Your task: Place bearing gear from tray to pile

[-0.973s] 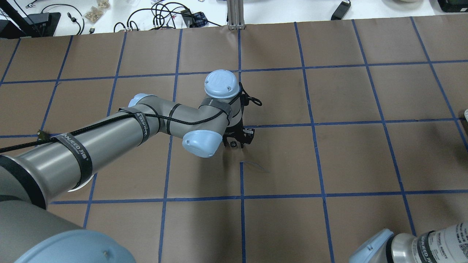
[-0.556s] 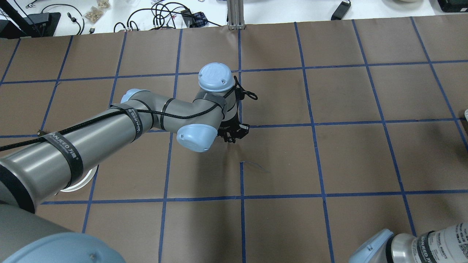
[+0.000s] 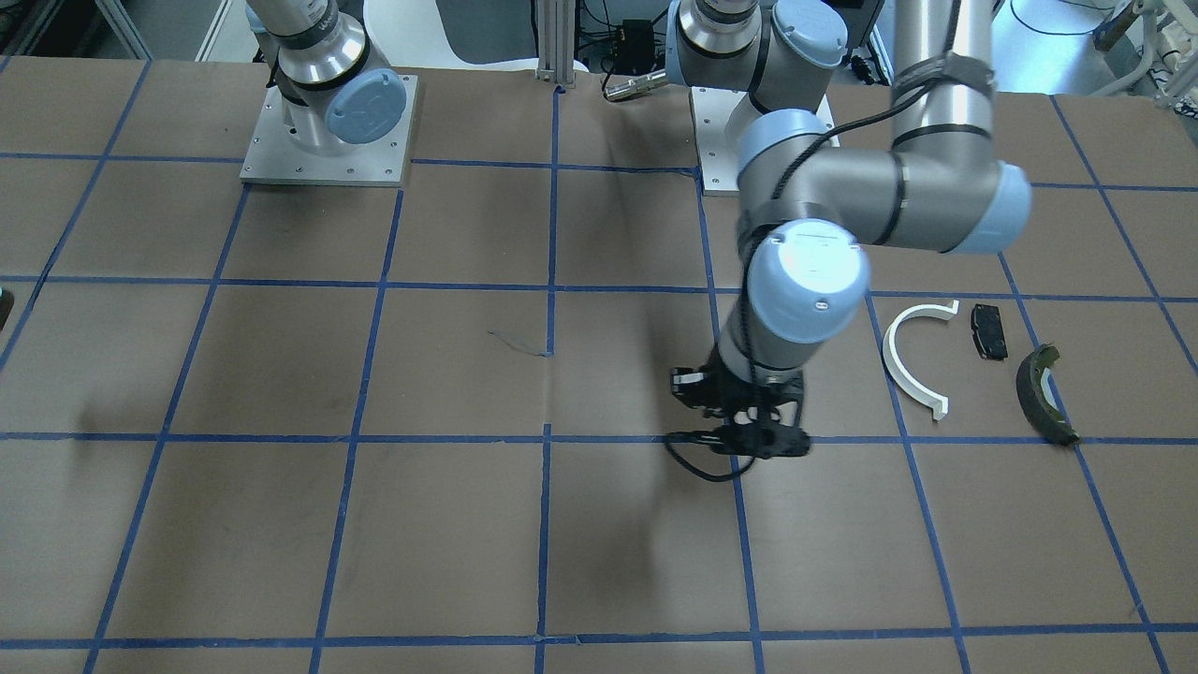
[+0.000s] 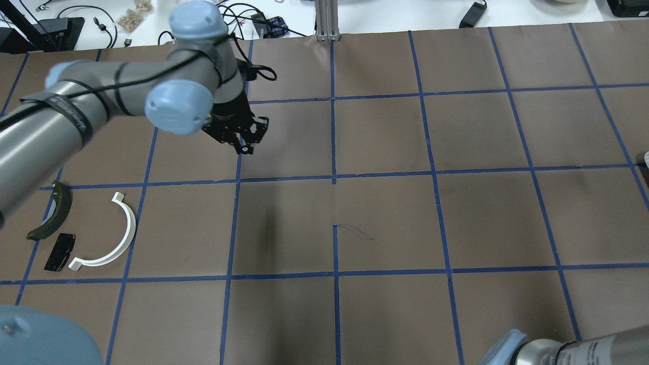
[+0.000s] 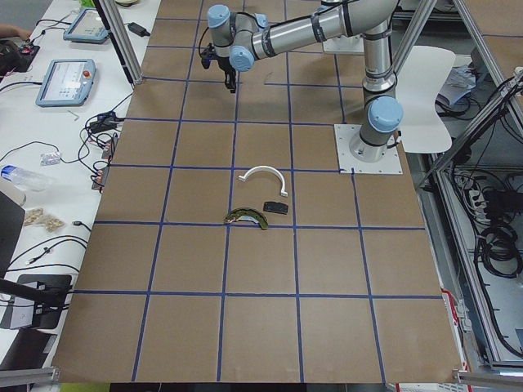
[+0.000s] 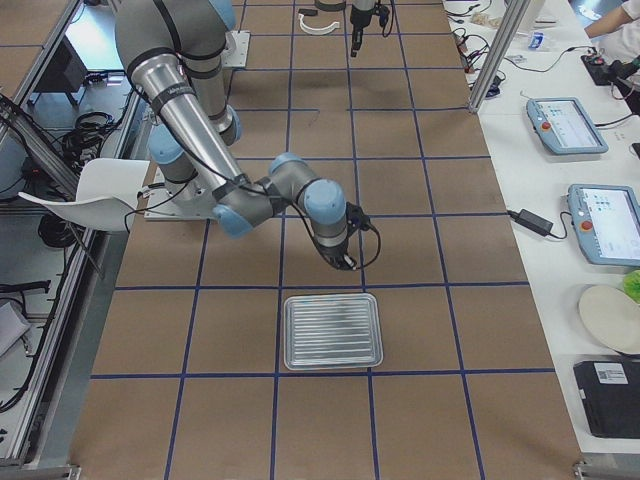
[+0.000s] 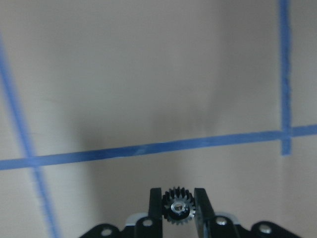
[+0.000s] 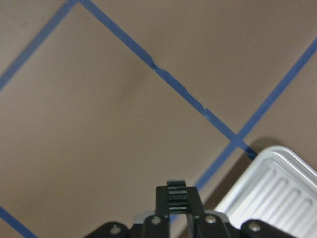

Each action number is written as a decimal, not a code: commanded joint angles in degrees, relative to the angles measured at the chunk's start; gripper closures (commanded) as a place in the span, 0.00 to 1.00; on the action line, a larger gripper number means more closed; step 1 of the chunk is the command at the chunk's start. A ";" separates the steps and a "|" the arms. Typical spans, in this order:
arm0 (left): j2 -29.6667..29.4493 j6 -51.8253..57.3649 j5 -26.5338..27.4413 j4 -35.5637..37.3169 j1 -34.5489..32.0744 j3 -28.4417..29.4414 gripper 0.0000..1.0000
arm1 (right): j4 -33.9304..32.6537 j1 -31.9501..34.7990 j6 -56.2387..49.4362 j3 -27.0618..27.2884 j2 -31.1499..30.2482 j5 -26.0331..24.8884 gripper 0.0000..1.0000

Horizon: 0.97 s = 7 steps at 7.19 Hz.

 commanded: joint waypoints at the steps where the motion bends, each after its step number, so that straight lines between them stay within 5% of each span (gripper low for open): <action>1: 1.80 5.90 4.60 -7.96 11.73 5.04 1.00 | 0.05 19.10 28.64 7.41 -6.87 0.07 0.96; 3: 0.41 18.33 6.02 -6.47 21.57 4.78 1.00 | -5.28 38.09 55.28 7.43 -6.28 -1.77 0.96; 5: -0.39 26.00 5.94 -2.18 31.51 0.76 1.00 | -13.62 55.76 82.36 4.90 2.81 -1.86 0.96; 7: -0.92 31.83 6.02 11.05 34.62 -7.83 1.00 | -15.34 68.35 104.97 -3.08 11.96 -1.87 0.96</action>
